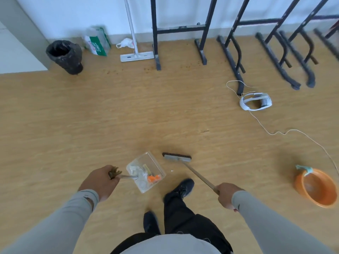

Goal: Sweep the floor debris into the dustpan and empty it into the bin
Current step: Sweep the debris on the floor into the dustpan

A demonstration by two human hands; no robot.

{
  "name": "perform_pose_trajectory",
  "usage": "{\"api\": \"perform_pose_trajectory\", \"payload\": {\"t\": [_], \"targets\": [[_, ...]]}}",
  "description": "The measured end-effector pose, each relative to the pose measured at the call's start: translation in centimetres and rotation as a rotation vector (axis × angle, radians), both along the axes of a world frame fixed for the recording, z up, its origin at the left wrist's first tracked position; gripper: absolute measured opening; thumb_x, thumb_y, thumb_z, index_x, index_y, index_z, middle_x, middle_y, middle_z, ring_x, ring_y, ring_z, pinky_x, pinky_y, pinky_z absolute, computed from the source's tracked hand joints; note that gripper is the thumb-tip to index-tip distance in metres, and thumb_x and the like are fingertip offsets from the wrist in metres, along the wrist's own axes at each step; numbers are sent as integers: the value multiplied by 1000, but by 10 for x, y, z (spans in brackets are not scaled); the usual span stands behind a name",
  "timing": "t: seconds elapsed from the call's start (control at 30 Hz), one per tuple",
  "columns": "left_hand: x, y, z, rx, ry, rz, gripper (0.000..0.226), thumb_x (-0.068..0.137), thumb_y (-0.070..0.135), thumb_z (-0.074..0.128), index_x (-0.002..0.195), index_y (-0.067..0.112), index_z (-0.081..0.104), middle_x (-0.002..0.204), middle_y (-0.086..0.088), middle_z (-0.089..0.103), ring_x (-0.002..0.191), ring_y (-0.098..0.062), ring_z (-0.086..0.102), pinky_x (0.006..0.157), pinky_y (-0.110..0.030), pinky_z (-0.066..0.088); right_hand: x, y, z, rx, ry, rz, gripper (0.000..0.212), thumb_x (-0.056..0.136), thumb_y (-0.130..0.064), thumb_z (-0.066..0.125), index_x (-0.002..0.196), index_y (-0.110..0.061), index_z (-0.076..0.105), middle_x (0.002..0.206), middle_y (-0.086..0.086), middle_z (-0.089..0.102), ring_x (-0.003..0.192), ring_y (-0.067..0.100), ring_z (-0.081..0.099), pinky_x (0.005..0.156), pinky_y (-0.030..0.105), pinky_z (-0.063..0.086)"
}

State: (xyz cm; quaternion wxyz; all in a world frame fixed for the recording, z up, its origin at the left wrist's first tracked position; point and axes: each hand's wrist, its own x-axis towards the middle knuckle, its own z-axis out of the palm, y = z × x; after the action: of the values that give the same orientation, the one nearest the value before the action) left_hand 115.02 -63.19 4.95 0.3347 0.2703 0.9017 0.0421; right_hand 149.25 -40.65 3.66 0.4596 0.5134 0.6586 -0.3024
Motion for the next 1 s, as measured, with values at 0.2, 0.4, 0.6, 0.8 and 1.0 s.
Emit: {"api": "perform_pose_trajectory", "payload": {"t": [0.2,0.4,0.6,0.8,1.0], "targets": [[15,-53,-12,39,-28,-22,18,98,41,60,106,25,63,87,4,67,72,-19,66,69,-35,58,24,-47,13,1,38,-60,53,95,-6,36,140,-28,53,84,7,61,56,21,52,47,26,44],[24,-68,-18,63,-68,-14,16,97,37,60,104,23,64,86,2,67,73,-20,66,69,-36,58,61,-59,39,30,130,-362,40,95,-12,45,128,-32,57,69,8,52,48,17,39,45,27,33],[37,-43,-32,38,-102,-55,8,96,36,57,96,28,59,84,7,62,72,-16,62,57,-28,43,55,-55,46,60,212,-581,34,98,-7,45,124,-26,56,68,11,52,44,17,42,44,25,33],[54,-10,-61,4,-137,-113,8,98,33,53,98,26,56,85,6,62,73,-16,61,58,-29,43,23,-57,-5,68,159,-577,24,96,-9,41,113,-9,59,73,18,58,59,26,47,52,31,38],[67,17,-82,8,-62,-139,11,99,35,51,104,27,56,87,6,62,77,-21,62,61,-31,45,-11,-91,-43,-73,67,-242,22,89,-2,46,105,-4,61,67,8,53,49,24,47,48,27,39]]}}
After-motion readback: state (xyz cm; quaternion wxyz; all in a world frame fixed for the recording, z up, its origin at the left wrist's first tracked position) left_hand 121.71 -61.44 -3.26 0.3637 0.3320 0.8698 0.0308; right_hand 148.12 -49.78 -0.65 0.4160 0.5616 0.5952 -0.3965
